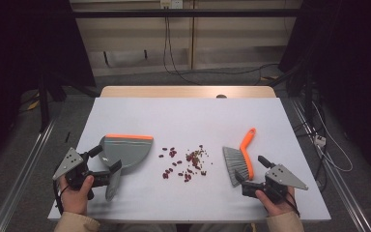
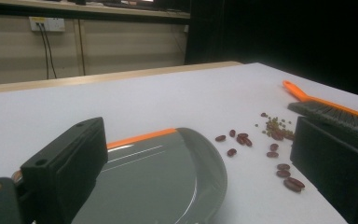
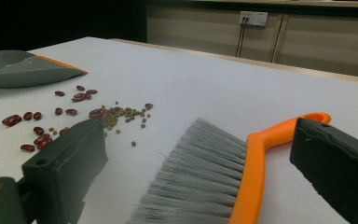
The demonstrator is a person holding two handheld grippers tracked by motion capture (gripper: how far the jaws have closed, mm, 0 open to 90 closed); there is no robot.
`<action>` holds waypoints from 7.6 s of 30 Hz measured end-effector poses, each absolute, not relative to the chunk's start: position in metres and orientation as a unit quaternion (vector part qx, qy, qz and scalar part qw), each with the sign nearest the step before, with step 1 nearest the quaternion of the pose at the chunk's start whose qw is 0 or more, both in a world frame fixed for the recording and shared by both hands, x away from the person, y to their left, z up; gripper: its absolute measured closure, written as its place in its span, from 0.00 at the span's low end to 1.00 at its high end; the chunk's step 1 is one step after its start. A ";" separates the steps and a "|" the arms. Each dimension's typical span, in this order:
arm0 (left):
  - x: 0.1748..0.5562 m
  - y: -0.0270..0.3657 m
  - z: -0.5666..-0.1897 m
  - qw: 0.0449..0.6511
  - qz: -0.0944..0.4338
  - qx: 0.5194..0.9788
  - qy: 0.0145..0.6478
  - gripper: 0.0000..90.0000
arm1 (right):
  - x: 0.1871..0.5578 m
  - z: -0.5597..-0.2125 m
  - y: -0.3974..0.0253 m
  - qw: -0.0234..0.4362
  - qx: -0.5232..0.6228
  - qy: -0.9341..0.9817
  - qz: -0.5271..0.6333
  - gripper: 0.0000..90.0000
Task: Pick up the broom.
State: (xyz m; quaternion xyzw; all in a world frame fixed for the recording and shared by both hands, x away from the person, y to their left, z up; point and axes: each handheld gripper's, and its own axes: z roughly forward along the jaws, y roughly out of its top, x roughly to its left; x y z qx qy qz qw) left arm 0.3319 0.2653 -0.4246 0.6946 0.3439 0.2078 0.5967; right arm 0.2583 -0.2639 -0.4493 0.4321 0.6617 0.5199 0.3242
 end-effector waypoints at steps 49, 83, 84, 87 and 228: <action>0.331 0.261 -0.426 0.597 0.197 0.701 0.336 0.04 | 0.350 -0.443 -0.283 0.310 0.547 0.657 0.416 0.04; 0.332 0.260 -0.427 0.595 0.192 0.702 0.340 0.05 | 0.384 -0.460 -0.263 0.254 0.614 0.686 0.296 0.51; 0.332 0.260 -0.427 0.595 0.192 0.703 0.340 0.05 | 0.386 -0.458 -0.259 0.249 0.610 0.696 0.285 0.59; 0.331 0.260 -0.427 0.596 0.192 0.702 0.339 0.05 | 0.386 -0.456 -0.254 0.245 0.604 0.707 0.277 0.67; 0.339 0.155 -0.388 0.613 0.125 0.737 0.255 0.05 | 0.358 -0.386 -0.276 0.141 0.514 0.611 0.586 0.80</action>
